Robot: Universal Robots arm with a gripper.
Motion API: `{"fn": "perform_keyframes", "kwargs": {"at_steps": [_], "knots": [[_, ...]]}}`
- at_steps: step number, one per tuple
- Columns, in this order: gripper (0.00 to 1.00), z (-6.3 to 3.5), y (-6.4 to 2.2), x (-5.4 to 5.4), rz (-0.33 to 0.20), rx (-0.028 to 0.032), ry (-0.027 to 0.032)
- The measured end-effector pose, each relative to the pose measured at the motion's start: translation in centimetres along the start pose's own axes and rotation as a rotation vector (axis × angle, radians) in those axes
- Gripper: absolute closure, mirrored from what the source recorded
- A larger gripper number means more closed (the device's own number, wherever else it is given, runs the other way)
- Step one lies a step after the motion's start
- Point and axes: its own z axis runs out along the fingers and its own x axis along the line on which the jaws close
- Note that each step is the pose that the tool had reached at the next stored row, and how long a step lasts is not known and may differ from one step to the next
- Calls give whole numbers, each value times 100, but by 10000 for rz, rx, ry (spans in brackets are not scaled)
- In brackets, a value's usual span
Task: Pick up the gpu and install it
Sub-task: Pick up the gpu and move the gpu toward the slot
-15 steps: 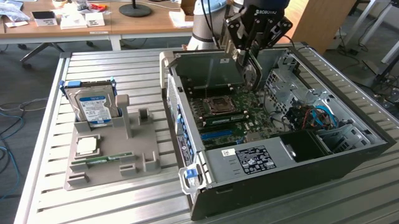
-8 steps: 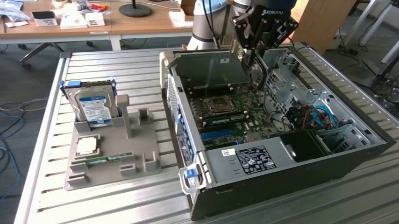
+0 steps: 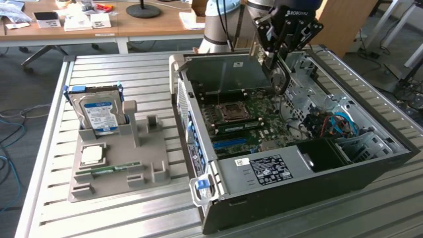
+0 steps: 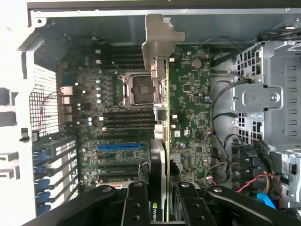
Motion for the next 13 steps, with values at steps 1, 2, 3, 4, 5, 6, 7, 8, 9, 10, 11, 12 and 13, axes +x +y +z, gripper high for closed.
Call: {"fn": "perform_keyframes", "kwargs": {"at_steps": [1,2,3,4,5,6,7,8,9,10,11,12,13], "knots": [[73,1,2,-22,0,0,0],[73,2,3,-44,0,0,0],[73,2,5,-66,0,0,0],[73,3,7,-88,0,0,0],[73,4,8,-111,1,-1,0],[73,5,10,-133,1,-1,0],[73,5,11,-154,0,0,0],[73,6,13,-175,0,0,1],[73,6,14,-195,0,-1,0],[73,7,15,-214,-1,0,1],[73,7,17,-234,0,0,0],[73,8,18,-251,1,0,1],[73,8,20,-267,0,0,1]]}}
